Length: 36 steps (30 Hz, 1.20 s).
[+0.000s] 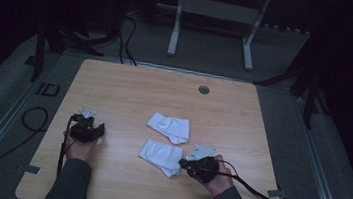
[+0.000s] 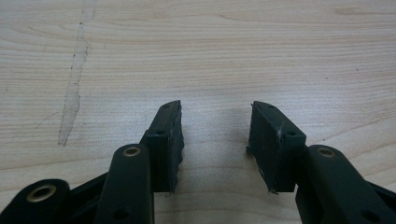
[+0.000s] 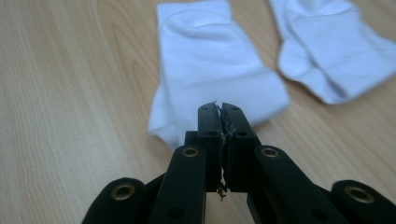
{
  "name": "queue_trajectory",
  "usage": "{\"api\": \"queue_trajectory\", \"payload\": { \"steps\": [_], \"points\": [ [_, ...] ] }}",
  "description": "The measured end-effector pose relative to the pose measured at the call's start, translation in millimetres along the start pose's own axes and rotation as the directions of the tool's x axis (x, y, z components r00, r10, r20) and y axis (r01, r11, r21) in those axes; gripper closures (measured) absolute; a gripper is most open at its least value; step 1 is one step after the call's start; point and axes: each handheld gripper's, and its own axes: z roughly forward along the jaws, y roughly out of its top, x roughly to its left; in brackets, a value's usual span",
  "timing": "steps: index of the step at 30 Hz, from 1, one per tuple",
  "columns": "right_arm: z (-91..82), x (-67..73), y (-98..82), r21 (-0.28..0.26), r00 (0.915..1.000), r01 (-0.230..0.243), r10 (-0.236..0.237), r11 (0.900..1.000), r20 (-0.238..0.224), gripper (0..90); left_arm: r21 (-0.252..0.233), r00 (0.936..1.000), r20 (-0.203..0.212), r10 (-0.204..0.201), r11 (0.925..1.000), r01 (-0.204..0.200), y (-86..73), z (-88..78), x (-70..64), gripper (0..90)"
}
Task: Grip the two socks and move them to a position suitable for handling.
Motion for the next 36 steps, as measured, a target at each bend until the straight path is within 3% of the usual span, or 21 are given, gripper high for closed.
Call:
{"api": "queue_trajectory", "payload": {
  "steps": [6,10,16,27,36],
  "points": [
    [18.9,3.9,-5.1,0.047,0.9992,-0.009,0.010,0.999,-0.040,86.7,0.002,1.0000,0.001,-0.002,1.0000,0.002,-0.1,-0.4,-0.3,55.1],
    [25.7,2.9,-8.7,0.075,0.9994,-0.008,0.010,0.997,-0.033,86.8,0.003,1.0000,0.003,-0.002,1.0000,0.002,-0.3,-0.7,-0.3,54.9],
    [23.3,-4.6,-10.1,0.096,0.9999,0.004,-0.003,0.995,-0.012,86.1,0.003,1.0000,0.003,-0.001,1.0000,0.001,-0.4,-0.6,-0.4,54.5],
    [15.9,-26.1,-19.0,0.117,0.9986,-0.042,0.038,0.992,0.037,85.2,0.002,1.0000,0.005,0.000,1.0000,0.000,-0.5,-0.7,-0.5,53.9],
    [7.0,-15.2,-1.0,0.092,0.9995,-0.006,0.003,0.996,0.031,80.2,0.002,1.0000,0.004,0.002,1.0000,-0.002,-0.6,-0.7,-0.6,53.7]
  ]
}}
